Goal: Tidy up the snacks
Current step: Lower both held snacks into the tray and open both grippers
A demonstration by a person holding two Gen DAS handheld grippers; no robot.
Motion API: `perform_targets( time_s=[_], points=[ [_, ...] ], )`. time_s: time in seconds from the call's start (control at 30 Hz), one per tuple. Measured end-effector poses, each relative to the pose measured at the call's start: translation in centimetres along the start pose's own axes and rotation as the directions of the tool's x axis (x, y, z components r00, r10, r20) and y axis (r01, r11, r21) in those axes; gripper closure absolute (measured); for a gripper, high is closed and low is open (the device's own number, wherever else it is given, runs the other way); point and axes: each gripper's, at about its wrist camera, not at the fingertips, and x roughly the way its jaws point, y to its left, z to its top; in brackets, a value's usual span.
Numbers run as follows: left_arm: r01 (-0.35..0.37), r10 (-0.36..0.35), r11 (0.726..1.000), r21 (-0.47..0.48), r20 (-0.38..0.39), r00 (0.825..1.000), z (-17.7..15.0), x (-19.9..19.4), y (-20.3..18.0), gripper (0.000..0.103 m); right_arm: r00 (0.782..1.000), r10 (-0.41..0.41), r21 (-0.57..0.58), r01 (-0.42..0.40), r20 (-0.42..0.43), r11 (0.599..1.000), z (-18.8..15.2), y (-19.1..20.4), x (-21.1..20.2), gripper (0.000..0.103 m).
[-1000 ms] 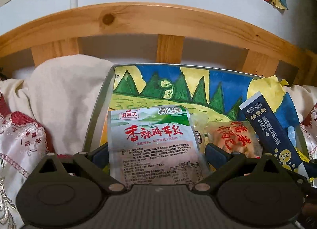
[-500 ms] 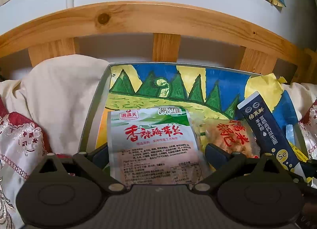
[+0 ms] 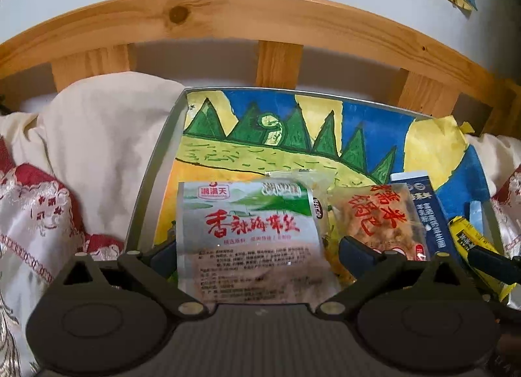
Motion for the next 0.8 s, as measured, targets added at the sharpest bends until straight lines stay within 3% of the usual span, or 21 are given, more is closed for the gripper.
perform_targets(
  time_s=[0.07, 0.2, 0.27, 0.57, 0.8],
  points=[
    [0.005, -0.005, 1.000, -0.017, -0.003, 1.000, 0.0, -0.3, 0.1, 0.001, 1.000, 0.001, 0.010, -0.002, 0.009, 1.000, 0.0, -0.2, -0.3, 0.048],
    [0.003, -0.003, 0.999, -0.045, 0.006, 1.000, 0.1, -1.4, 0.4, 0.001, 0.999, 0.002, 0.025, -0.003, 0.033, 1.000, -0.1, -0.5, -1.4, 0.041],
    [0.013, -0.012, 0.999, -0.046, 0.031, 0.999, -0.2, -2.3, 0.4, 0.001, 0.999, 0.005, 0.037, -0.007, 0.050, 0.999, -0.1, -0.6, -2.2, 0.033],
    [-0.005, 0.008, 1.000, -0.022, 0.127, 0.992, -2.1, -6.7, 0.0, 0.001, 0.993, 0.019, 0.063, -0.027, 0.115, 0.998, -0.4, -0.9, -6.1, 0.017],
    [0.008, 0.003, 0.998, -0.063, 0.178, 0.984, -5.2, -10.9, 1.1, 0.001, 0.989, 0.049, 0.060, -0.058, 0.140, 0.997, -1.2, -0.5, -9.2, 0.009]
  ],
)
